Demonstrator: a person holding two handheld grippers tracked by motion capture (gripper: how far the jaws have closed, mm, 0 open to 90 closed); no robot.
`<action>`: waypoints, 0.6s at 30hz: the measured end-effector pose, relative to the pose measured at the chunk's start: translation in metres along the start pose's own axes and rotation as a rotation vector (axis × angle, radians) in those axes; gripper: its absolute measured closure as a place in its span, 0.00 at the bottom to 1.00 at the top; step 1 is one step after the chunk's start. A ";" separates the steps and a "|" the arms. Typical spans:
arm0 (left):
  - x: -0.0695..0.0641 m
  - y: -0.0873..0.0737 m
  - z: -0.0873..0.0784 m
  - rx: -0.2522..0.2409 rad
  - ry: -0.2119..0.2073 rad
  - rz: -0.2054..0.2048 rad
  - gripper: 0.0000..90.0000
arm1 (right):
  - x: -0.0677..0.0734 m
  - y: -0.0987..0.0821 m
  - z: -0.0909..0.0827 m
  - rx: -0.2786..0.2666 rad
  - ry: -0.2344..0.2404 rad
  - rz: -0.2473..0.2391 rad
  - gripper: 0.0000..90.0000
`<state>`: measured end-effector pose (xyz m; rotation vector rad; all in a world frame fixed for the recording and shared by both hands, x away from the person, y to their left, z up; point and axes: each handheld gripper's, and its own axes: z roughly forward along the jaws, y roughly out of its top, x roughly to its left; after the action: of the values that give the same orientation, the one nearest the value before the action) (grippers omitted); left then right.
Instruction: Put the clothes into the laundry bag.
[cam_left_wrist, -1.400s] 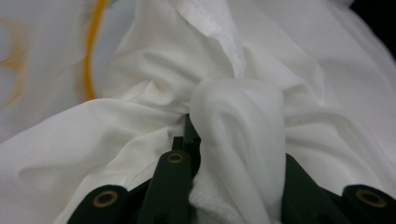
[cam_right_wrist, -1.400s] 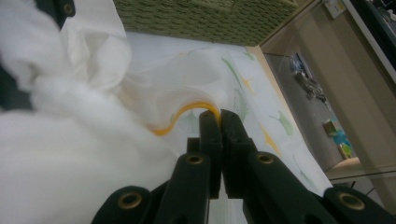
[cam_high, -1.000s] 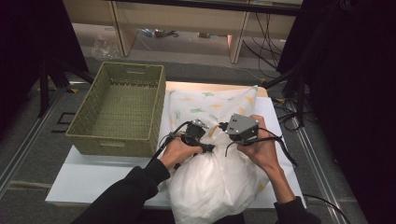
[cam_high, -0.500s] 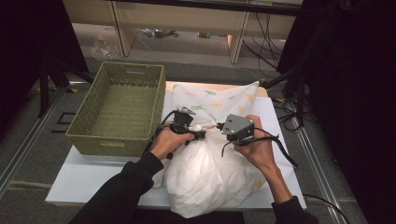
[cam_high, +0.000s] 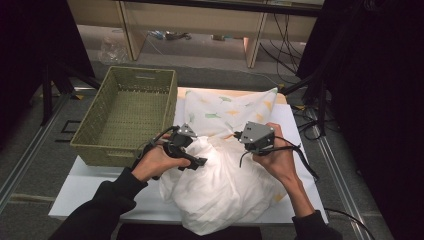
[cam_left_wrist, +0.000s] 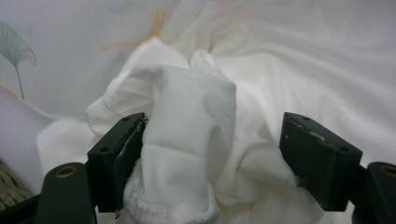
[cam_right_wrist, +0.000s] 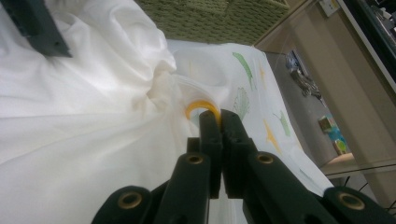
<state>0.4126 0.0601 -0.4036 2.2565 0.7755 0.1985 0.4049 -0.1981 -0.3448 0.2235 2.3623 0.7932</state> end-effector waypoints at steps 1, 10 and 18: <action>0.001 -0.003 0.003 0.001 -0.007 -0.010 0.25 | 0.000 0.000 0.000 0.000 0.000 0.001 1.00; -0.038 -0.002 0.032 -0.006 -0.229 0.034 0.85 | 0.004 0.002 0.006 0.004 0.013 -0.005 1.00; -0.062 0.032 0.033 -0.091 -0.276 0.036 0.87 | 0.008 0.010 0.001 -0.021 0.021 -0.015 1.00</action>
<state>0.3897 -0.0134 -0.4001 2.1539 0.5681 -0.0601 0.3986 -0.1870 -0.3433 0.1896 2.3715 0.8168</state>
